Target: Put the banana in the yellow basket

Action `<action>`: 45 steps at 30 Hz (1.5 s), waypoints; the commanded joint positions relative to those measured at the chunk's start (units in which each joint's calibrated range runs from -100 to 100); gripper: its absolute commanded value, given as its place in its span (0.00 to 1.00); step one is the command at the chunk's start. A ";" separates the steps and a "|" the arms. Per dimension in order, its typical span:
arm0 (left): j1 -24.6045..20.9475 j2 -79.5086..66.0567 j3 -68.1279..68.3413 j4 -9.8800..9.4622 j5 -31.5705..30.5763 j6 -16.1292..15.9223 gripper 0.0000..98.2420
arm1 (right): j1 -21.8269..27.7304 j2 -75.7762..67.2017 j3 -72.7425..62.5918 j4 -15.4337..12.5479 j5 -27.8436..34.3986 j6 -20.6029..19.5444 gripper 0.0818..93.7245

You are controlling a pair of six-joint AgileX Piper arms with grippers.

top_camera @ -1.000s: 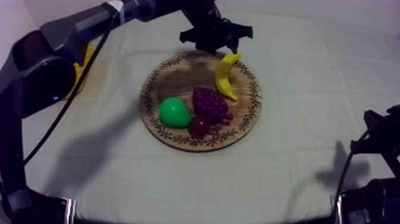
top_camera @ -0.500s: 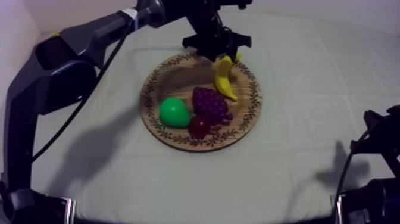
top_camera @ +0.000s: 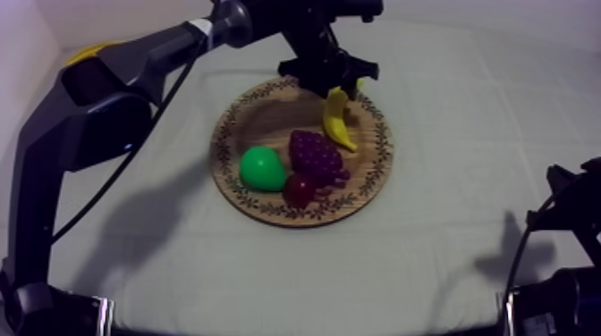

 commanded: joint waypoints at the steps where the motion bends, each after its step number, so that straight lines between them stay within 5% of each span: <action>1: -0.06 0.92 -1.43 0.15 0.90 -0.02 0.48 | 0.03 -0.04 -0.03 0.01 0.00 -0.03 0.01; 8: -0.53 4.18 -4.31 1.00 3.45 0.67 0.44 | 0.03 -0.04 -0.03 0.01 0.00 -0.03 0.01; 17: -0.71 7.11 -6.31 2.13 4.35 0.64 0.12 | 0.03 -0.04 -0.03 0.01 0.00 -0.03 0.01; 24: -0.83 3.00 -2.24 1.81 1.35 -0.47 0.03 | 0.03 -0.04 -0.03 0.01 0.00 -0.03 0.01; 36: -3.94 -23.91 23.41 -1.43 -8.88 1.68 0.02 | 0.03 -0.04 -0.03 0.01 0.00 -0.02 0.01; 45: -11.97 -44.69 41.09 -4.49 -9.79 4.43 0.01 | 0.03 -0.04 -0.03 0.01 0.00 -0.03 0.01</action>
